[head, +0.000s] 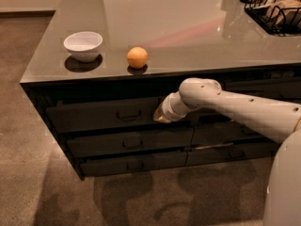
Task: Close top drawer
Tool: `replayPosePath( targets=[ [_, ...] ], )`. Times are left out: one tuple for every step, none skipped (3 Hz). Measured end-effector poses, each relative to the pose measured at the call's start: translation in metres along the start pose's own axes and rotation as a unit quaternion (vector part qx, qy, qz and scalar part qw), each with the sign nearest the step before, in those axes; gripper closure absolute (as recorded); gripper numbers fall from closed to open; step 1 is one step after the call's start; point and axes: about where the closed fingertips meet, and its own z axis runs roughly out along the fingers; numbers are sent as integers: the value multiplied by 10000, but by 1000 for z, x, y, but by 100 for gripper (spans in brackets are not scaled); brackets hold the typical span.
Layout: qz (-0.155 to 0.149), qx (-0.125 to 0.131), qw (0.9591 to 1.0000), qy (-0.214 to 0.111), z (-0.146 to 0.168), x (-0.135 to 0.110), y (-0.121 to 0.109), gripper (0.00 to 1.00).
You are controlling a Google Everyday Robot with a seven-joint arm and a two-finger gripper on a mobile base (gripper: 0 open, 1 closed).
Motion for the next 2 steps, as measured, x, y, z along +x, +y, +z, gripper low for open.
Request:
replayPosePath(
  targets=[
    [-72, 91, 9999, -31, 0, -6, -3, 100],
    [-118, -60, 9993, -362, -4, -10, 21, 100]
  ],
)
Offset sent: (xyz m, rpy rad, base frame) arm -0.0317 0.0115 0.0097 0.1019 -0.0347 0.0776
